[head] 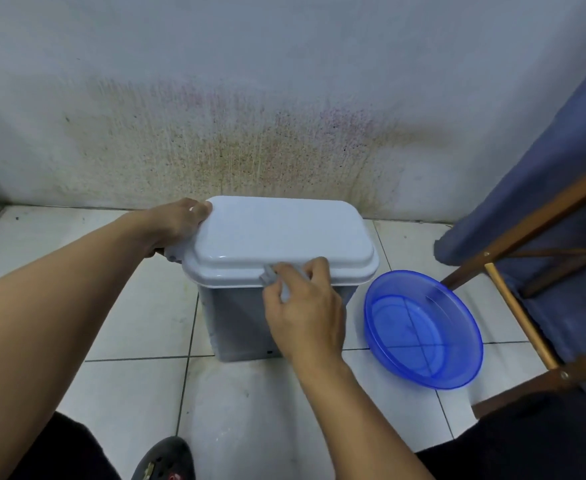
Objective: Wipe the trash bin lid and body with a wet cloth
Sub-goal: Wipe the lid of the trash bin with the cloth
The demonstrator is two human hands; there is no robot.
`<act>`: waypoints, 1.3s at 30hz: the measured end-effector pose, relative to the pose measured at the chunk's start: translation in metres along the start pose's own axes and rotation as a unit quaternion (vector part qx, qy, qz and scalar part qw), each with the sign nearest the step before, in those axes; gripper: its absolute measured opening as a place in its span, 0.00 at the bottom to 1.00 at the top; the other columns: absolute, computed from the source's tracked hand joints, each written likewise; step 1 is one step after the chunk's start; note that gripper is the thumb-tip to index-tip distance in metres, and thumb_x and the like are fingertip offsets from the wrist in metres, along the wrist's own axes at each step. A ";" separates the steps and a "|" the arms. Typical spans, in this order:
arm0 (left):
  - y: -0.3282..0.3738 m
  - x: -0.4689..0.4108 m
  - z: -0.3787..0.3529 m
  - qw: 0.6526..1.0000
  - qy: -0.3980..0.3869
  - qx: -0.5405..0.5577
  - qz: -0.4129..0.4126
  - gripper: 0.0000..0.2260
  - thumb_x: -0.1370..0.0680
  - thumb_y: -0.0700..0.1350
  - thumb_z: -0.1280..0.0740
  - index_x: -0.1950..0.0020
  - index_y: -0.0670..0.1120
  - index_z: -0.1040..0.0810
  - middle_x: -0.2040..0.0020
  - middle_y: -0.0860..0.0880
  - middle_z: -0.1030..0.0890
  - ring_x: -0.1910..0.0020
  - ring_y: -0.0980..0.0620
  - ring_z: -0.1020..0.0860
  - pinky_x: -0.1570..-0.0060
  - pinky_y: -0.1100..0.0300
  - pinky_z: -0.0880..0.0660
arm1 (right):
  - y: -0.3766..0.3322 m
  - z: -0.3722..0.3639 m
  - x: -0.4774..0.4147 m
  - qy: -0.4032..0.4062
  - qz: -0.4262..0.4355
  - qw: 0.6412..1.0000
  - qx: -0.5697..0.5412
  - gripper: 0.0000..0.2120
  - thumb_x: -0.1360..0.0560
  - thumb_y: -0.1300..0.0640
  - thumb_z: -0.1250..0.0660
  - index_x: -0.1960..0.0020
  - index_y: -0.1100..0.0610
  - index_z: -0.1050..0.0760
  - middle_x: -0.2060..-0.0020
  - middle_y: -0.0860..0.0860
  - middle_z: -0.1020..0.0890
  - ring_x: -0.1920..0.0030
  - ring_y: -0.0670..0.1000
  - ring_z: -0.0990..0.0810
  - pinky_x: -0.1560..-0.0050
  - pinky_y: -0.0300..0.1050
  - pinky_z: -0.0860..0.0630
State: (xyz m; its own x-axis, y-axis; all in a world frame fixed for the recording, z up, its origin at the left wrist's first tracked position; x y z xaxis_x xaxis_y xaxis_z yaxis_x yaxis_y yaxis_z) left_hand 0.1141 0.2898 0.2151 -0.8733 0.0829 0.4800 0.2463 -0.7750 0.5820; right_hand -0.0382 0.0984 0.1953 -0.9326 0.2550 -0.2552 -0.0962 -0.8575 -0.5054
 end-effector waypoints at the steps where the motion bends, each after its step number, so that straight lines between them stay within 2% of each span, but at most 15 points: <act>1: -0.001 0.000 0.001 1.000 -0.002 -0.001 0.002 0.20 0.12 0.56 0.54 0.42 0.44 0.28 0.82 0.50 0.29 0.86 0.54 0.37 0.81 0.70 0.42 | 0.015 0.009 -0.004 0.004 -0.025 1.000 0.016 0.12 0.22 0.45 0.36 0.41 0.42 0.20 0.49 0.48 0.31 0.62 0.54 0.25 0.64 0.42 0.33; 5: -0.007 -0.009 0.003 1.000 -0.001 0.002 0.000 0.20 0.13 0.59 0.53 0.40 0.48 0.27 0.71 0.44 0.25 0.80 0.51 0.34 0.74 0.66 0.42 | 0.071 0.042 -0.023 0.052 -0.150 0.987 0.037 0.12 0.22 0.48 0.37 0.42 0.44 0.20 0.50 0.49 0.31 0.61 0.55 0.30 0.60 0.46 0.33; 8: -0.011 -0.016 0.002 1.000 -0.002 0.003 -0.005 0.21 0.13 0.59 0.53 0.39 0.48 0.27 0.71 0.42 0.25 0.77 0.49 0.35 0.72 0.65 0.43 | 0.102 0.057 -0.036 0.086 -0.215 0.972 0.035 0.13 0.21 0.48 0.39 0.41 0.47 0.20 0.48 0.53 0.28 0.59 0.55 0.32 0.58 0.47 0.34; 10: -0.014 -0.018 0.001 1.000 -0.004 0.000 -0.006 0.21 0.13 0.60 0.54 0.39 0.49 0.27 0.73 0.42 0.25 0.76 0.49 0.35 0.71 0.64 0.42 | 0.107 0.057 -0.038 0.095 -0.220 0.970 0.034 0.13 0.20 0.48 0.40 0.41 0.49 0.21 0.47 0.55 0.26 0.59 0.55 0.32 0.58 0.47 0.34; 13: -0.017 -0.018 0.002 1.000 -0.006 0.009 0.002 0.21 0.14 0.61 0.55 0.37 0.51 0.28 0.70 0.41 0.24 0.74 0.48 0.34 0.72 0.63 0.41 | 0.094 0.045 -0.023 0.118 -0.204 0.972 0.025 0.11 0.20 0.50 0.40 0.42 0.52 0.24 0.49 0.54 0.27 0.62 0.55 0.32 0.62 0.46 0.36; 15: -0.014 -0.015 0.001 1.000 -0.008 0.012 0.007 0.22 0.13 0.61 0.55 0.36 0.52 0.28 0.68 0.41 0.24 0.73 0.48 0.33 0.73 0.63 0.40 | 0.085 0.038 -0.011 0.138 -0.211 0.968 0.000 0.09 0.20 0.52 0.39 0.42 0.53 0.27 0.50 0.54 0.28 0.64 0.55 0.31 0.69 0.43 0.41; 17: -0.010 -0.008 0.000 1.000 -0.010 0.006 0.015 0.22 0.13 0.61 0.55 0.35 0.51 0.28 0.67 0.40 0.23 0.73 0.48 0.32 0.71 0.62 0.40 | 0.074 0.028 -0.004 0.139 -0.207 0.968 -0.018 0.08 0.19 0.52 0.39 0.42 0.53 0.28 0.50 0.54 0.28 0.64 0.54 0.29 0.71 0.38 0.43; 20: -0.004 0.000 -0.003 0.999 -0.013 0.004 0.042 0.25 0.14 0.62 0.56 0.38 0.48 0.28 0.67 0.42 0.22 0.74 0.49 0.32 0.70 0.62 0.40 | 0.042 0.011 -0.002 0.096 -0.134 0.986 -0.003 0.09 0.20 0.51 0.39 0.41 0.51 0.26 0.50 0.52 0.30 0.65 0.54 0.28 0.72 0.37 0.43; 24: -0.002 0.003 -0.004 0.998 -0.007 0.007 0.068 0.27 0.15 0.64 0.56 0.45 0.45 0.27 0.65 0.42 0.18 0.76 0.49 0.28 0.70 0.62 0.38 | -0.015 -0.010 -0.003 0.041 -0.043 0.998 -0.001 0.10 0.20 0.50 0.37 0.41 0.49 0.23 0.50 0.52 0.29 0.65 0.54 0.26 0.69 0.47 0.25; 25: -0.002 0.004 -0.004 0.997 -0.004 0.011 0.072 0.27 0.14 0.64 0.56 0.47 0.45 0.27 0.66 0.41 0.18 0.76 0.49 0.28 0.72 0.64 0.37 | -0.026 -0.015 -0.002 0.037 -0.025 0.999 -0.004 0.09 0.20 0.51 0.36 0.41 0.49 0.22 0.51 0.52 0.28 0.66 0.55 0.25 0.70 0.47 0.25; 28: 0.002 0.007 -0.003 0.997 0.001 0.023 0.068 0.27 0.13 0.62 0.56 0.49 0.43 0.28 0.74 0.44 0.20 0.83 0.52 0.28 0.80 0.69 0.37 | -0.054 -0.028 0.003 0.022 0.036 0.999 -0.013 0.08 0.24 0.55 0.30 0.45 0.50 0.19 0.54 0.54 0.26 0.71 0.56 0.27 0.74 0.42 0.37; 32: 0.005 0.006 -0.001 0.998 0.010 0.012 0.056 0.27 0.12 0.61 0.56 0.36 0.42 0.27 0.61 0.43 0.22 0.71 0.49 0.26 0.73 0.62 0.35 | -0.076 -0.043 0.001 0.005 0.082 0.997 0.010 0.08 0.30 0.57 0.26 0.51 0.51 0.19 0.56 0.55 0.26 0.75 0.57 0.30 0.75 0.40 0.42; 35: 0.007 0.008 -0.002 0.999 0.012 0.012 0.047 0.28 0.12 0.60 0.55 0.29 0.41 0.30 0.62 0.45 0.27 0.71 0.50 0.30 0.75 0.62 0.35 | -0.095 -0.047 -0.006 0.023 0.098 0.993 0.054 0.04 0.29 0.58 0.27 0.56 0.53 0.22 0.56 0.55 0.27 0.74 0.54 0.40 0.73 0.39 0.53; 37: 0.007 0.007 -0.003 0.999 0.010 0.020 0.044 0.25 0.12 0.59 0.54 0.31 0.43 0.29 0.63 0.46 0.29 0.76 0.51 0.30 0.80 0.67 0.36 | -0.108 -0.051 -0.011 -0.035 0.119 0.990 0.064 0.04 0.23 0.58 0.34 0.49 0.54 0.23 0.52 0.54 0.29 0.69 0.54 0.38 0.72 0.43 0.52; 39: 0.007 0.010 -0.002 0.999 0.006 0.033 0.040 0.23 0.12 0.58 0.53 0.32 0.44 0.30 0.60 0.45 0.26 0.73 0.50 0.26 0.77 0.65 0.33 | -0.115 -0.057 -0.010 -0.073 0.145 0.984 0.071 0.10 0.21 0.60 0.38 0.42 0.53 0.24 0.48 0.54 0.30 0.67 0.54 0.37 0.72 0.45 0.48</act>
State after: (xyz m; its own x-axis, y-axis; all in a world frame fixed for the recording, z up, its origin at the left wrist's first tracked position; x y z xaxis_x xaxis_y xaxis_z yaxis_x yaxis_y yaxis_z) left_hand 0.1063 0.2836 0.2224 -0.8549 0.0151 0.5185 0.3413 -0.7365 0.5841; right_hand 0.0021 0.2199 0.2093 -0.9668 -0.0675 -0.2463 0.1437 -0.9410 -0.3065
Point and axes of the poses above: each hand's wrist, its own x-axis away from the middle knuckle, its own z-axis out of the back of the hand, y = z × x, the point moved 3 cm from there along -x, towards the middle knuckle
